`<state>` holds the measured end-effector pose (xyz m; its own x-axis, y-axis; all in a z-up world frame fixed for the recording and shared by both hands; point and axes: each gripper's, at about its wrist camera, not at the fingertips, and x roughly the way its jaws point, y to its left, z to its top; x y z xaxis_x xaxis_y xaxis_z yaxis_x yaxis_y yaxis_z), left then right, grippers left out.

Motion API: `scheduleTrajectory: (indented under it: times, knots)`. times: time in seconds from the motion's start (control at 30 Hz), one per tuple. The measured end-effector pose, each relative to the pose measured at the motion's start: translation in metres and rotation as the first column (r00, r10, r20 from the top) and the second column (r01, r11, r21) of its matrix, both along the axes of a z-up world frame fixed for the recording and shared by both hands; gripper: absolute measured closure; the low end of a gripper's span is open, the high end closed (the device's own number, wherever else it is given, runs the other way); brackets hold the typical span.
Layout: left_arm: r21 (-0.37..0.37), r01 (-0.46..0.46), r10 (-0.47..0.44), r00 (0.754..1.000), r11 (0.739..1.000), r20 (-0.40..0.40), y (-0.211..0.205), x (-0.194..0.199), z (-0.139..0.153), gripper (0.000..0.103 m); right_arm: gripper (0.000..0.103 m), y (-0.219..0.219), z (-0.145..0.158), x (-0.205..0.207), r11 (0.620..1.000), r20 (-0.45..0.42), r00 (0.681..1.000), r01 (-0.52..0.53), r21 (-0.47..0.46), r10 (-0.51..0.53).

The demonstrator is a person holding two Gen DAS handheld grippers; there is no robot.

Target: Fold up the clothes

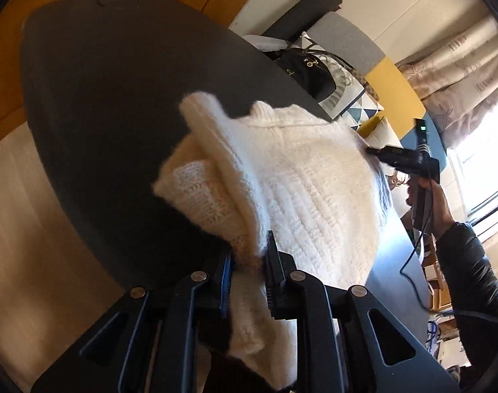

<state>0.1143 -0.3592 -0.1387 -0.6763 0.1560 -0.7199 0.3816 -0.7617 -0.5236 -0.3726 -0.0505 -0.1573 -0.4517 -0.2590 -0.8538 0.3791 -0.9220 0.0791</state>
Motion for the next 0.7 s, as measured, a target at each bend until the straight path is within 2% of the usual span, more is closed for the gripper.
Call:
scheduleTrajectory:
  times: [0.03,0.1,0.17,0.3,0.33,0.43,0.47,0.53,0.57,0.63,0.7]
  knots:
    - [-0.005,0.009,-0.009,1.000,1.000,-0.003,0.000,0.003,0.001,0.085,0.073,0.006,0.010,0.004,0.999,-0.033,0.999,0.031,-0.022,-0.032]
    - [0.003,0.014,-0.014,1.000,1.000,-0.003,0.000,0.007,0.002,0.084,0.072,0.007,0.027,0.022,0.993,-0.037,0.999,0.022,-0.114,-0.026]
    - [0.019,0.013,-0.013,1.000,1.000,0.000,0.000,0.011,0.002,0.084,0.072,-0.003,0.038,0.061,0.984,-0.025,0.999,-0.034,-0.174,0.030]
    - [0.058,0.001,-0.003,0.999,0.998,0.033,-0.003,0.017,-0.004,0.082,0.072,-0.024,0.025,0.134,0.951,0.063,0.973,-0.204,-0.231,0.224]
    - [0.074,0.000,-0.002,0.999,0.997,0.039,0.000,0.016,-0.004,0.082,0.072,-0.035,0.014,0.156,0.954,0.109,0.962,-0.224,-0.201,0.249]
    - [0.123,-0.008,0.002,0.999,0.992,0.049,-0.002,0.021,-0.006,0.079,0.069,-0.042,-0.013,0.202,0.973,0.194,0.960,-0.174,-0.153,0.202]
    - [0.134,-0.008,0.001,0.999,0.991,0.051,-0.005,0.024,-0.007,0.078,0.069,-0.040,-0.016,0.220,0.950,0.235,0.943,-0.174,-0.260,0.237]
    - [0.137,-0.007,-0.001,0.998,0.991,0.055,-0.010,0.030,-0.007,0.078,0.069,-0.035,-0.022,0.256,0.867,0.300,0.898,-0.152,-0.475,0.322]
    - [0.122,-0.010,0.004,0.999,0.992,0.048,-0.012,0.034,-0.004,0.078,0.069,-0.034,-0.027,0.274,0.830,0.329,0.882,-0.115,-0.546,0.338]
    - [0.087,-0.008,0.004,0.999,0.996,0.040,-0.014,0.039,0.000,0.078,0.069,-0.030,-0.046,0.307,0.760,0.410,0.838,-0.008,-0.650,0.360]
    - [0.063,-0.021,0.019,0.999,0.998,0.034,-0.015,0.040,0.004,0.078,0.067,-0.025,-0.064,0.328,0.743,0.450,0.833,0.070,-0.665,0.323]
